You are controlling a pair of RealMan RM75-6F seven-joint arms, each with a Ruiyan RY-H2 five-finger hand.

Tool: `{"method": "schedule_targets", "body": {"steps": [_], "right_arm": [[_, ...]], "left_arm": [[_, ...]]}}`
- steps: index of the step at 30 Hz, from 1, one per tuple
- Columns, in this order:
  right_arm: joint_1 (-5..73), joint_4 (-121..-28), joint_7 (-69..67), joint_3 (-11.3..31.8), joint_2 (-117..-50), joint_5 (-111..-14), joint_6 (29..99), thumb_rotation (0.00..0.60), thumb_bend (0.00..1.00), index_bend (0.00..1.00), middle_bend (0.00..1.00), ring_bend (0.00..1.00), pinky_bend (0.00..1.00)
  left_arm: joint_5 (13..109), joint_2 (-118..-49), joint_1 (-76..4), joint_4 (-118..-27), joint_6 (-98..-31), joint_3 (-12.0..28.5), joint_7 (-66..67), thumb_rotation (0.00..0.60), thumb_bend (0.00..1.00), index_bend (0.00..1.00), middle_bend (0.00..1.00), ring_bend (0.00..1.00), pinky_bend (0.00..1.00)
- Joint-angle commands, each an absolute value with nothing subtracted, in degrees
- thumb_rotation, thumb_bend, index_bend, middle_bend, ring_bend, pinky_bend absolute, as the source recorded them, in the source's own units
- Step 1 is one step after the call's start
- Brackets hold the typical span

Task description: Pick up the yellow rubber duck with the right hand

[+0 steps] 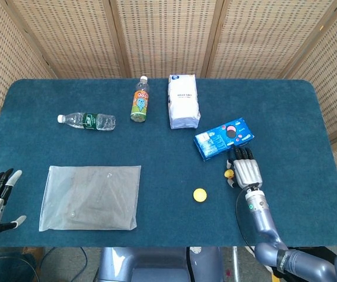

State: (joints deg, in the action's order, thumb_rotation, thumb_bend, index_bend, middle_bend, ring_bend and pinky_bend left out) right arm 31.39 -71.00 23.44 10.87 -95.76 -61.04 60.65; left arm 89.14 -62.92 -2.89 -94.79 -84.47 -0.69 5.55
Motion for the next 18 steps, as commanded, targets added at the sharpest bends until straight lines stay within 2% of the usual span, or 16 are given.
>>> {"method": "schedule_targets", "body": {"steps": [1,8,13,18], "right_arm": [[31.54,-69.65,23.34,10.71,-96.53,-60.97,60.23,0.6,0.21,0.47,0.0,0.0,0.0],[31.53,-67.82,22.17,10.7,-97.24,-60.89,59.41,0.6,0.24,0.57,0.0,0.0,0.0],[30.99,-68.7,20.92,10.49,-96.39,-62.8,61.0,0.6,0.26,0.58,0.0,0.0,0.0],[29.35,-76.24,20.48,9.59,-91.26,-68.83,67.0,0.6,0.26,0.58,0.0,0.0,0.0]], "left_arm": [[89.07,-62.98,-2.93,-94.79,-84.4,-0.72,5.71,0.6,0.02,0.0,0.0,0.0,0.0],[88.75,-63.15,-3.06,-94.77,-84.15,-0.73,6.01,0.6,0.02,0.0,0.0,0.0,0.0],[88.59,-63.12,-3.13,-94.82,-84.07,-0.73,5.99,0.6,0.02,0.0,0.0,0.0,0.0],[88.96,-62.92,-3.03,-94.89,-84.4,-0.93,5.54,0.6,0.02,0.0,0.0,0.0,0.0]]}}
